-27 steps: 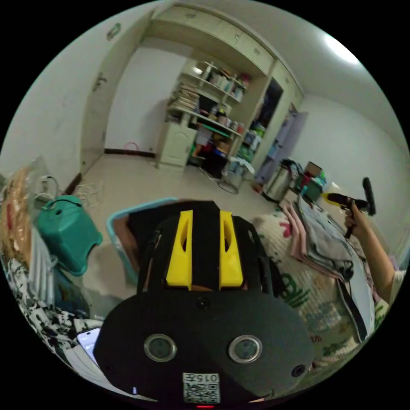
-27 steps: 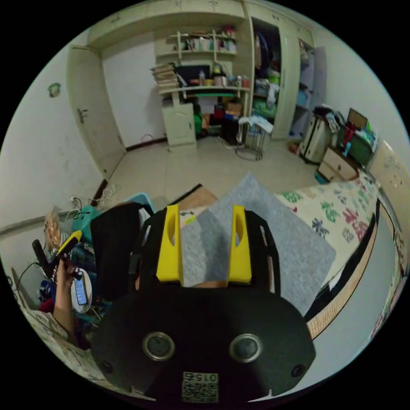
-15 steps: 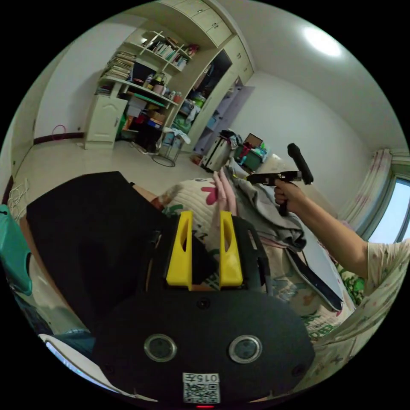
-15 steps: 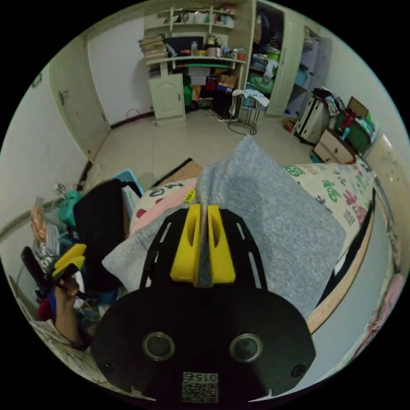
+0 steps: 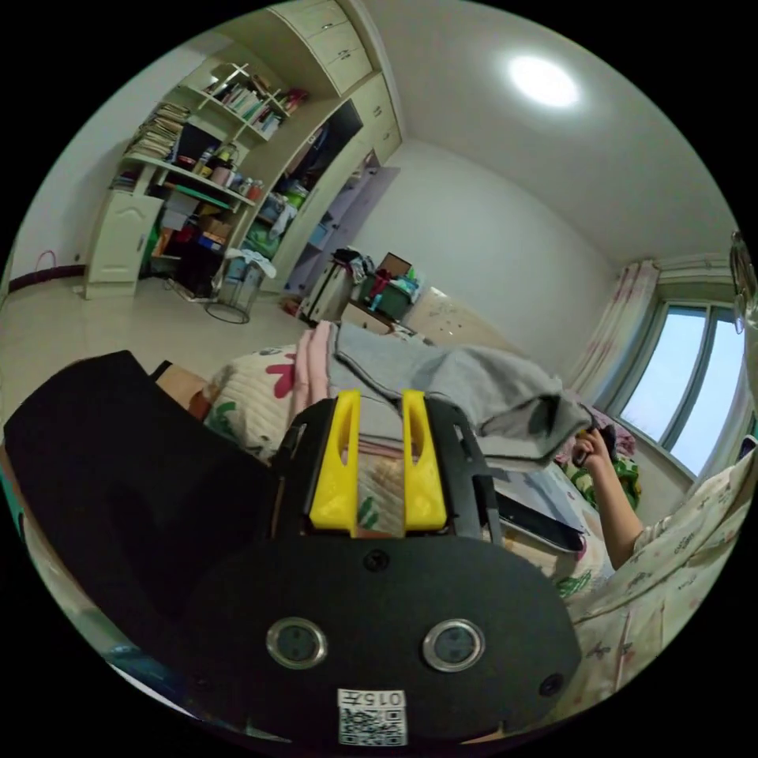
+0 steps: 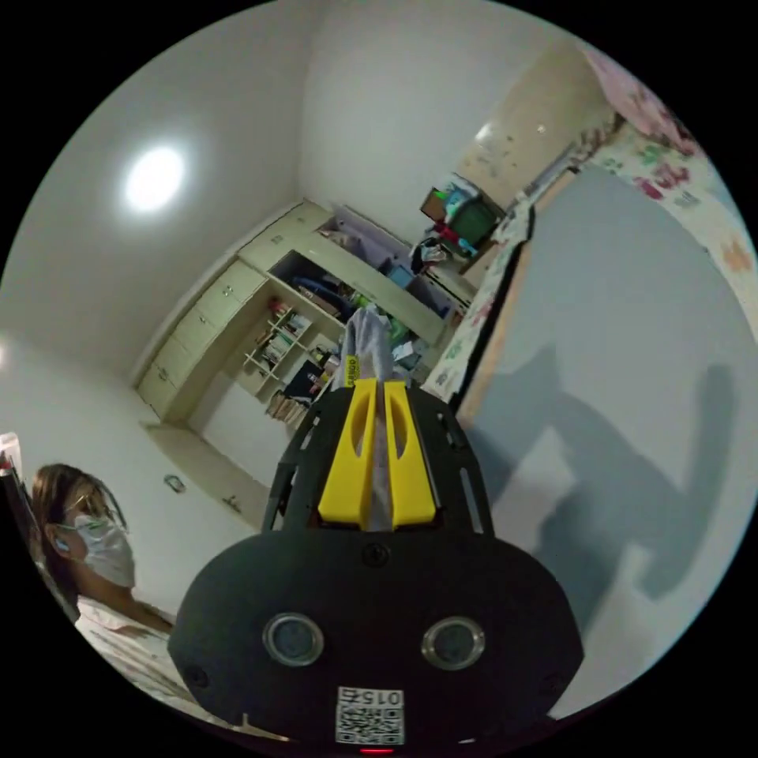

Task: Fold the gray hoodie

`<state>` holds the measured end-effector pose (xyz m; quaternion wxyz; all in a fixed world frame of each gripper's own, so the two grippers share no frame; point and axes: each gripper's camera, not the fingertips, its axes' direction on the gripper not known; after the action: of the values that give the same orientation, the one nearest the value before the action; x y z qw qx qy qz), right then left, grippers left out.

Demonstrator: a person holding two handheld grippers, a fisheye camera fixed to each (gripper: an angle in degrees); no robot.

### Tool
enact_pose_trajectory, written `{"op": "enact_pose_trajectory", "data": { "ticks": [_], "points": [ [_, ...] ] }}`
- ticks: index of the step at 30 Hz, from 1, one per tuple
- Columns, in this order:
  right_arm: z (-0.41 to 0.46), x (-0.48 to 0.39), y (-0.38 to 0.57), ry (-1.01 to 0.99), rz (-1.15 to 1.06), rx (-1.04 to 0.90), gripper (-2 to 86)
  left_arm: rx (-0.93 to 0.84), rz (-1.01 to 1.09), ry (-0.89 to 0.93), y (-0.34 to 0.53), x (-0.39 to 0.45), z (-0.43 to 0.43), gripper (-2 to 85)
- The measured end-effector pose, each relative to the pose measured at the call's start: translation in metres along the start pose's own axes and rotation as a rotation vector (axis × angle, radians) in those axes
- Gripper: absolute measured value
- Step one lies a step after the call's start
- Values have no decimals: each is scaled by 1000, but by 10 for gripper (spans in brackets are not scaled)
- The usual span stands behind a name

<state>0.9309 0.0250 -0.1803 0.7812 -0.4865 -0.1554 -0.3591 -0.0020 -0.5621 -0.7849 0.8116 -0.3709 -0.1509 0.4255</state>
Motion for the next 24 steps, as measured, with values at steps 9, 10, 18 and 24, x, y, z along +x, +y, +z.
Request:
{"op": "enact_pose_trajectory", "data": {
  "ticks": [9, 10, 18, 24],
  "points": [
    [-155, -4, 0, 200, 137, 151, -1, -133, 169, 111, -39, 117, 81, 83],
    [-163, -5, -1, 204, 151, 176, -1, -154, 192, 130, -44, 133, 92, 84],
    [-238, -110, -9, 702, -26, 460, 26, -301, 363, 251, -69, 234, 166, 85],
    [-140, -260, 27, 684, -598, 89, 87, -427, 696, 397, -84, 331, 229, 98]
  ]
}}
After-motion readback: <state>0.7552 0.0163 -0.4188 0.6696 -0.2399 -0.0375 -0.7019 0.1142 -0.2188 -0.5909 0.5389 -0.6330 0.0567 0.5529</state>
